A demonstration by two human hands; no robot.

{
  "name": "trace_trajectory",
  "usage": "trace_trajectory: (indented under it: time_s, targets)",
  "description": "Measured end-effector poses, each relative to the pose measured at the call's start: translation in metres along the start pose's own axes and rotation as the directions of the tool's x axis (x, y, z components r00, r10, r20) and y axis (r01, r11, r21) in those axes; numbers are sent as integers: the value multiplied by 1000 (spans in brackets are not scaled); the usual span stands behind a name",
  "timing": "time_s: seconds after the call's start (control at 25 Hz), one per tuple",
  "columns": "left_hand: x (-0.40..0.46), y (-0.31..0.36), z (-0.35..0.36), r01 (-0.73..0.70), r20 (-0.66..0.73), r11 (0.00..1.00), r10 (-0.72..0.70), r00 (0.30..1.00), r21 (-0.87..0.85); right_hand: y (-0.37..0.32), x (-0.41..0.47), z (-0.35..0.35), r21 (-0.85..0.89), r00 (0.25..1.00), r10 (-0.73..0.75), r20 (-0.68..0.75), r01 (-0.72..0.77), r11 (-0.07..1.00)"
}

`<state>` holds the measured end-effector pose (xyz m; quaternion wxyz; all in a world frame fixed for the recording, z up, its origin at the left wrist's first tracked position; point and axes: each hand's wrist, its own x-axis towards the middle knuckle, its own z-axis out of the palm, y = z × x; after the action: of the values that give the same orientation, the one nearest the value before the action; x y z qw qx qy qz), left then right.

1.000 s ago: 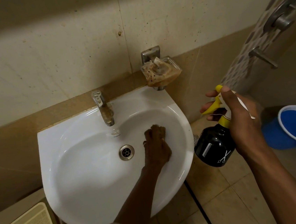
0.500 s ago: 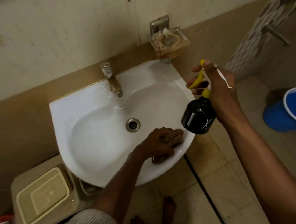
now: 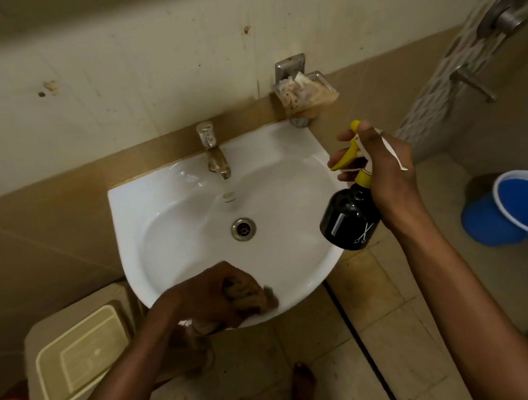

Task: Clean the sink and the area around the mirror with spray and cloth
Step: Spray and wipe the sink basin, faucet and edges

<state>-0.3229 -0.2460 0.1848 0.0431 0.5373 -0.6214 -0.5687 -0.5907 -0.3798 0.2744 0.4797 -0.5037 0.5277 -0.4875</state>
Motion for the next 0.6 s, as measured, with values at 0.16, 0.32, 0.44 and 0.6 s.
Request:
trace_trajectory:
  time_s: [0.16, 0.32, 0.44, 0.6]
  targets:
    - [52, 54, 17, -351, -450, 896, 204, 870, -273, -12, -3, -33, -34, 996, -30, -88, 27, 999]
    - [156, 121, 18, -440, -573, 859, 228, 787, -261, -26, -8, -70, -58, 984, -81, -156, 73, 996]
    - [205, 142, 22, -391, -435, 915, 313, 844, -100, -33, -20, -95, -57, 975, -107, -196, 97, 994]
    - [221, 137, 39, -146, -72, 929, 180, 981, 340, -35, -32, -116, -46, 968, -106, -226, 98, 994]
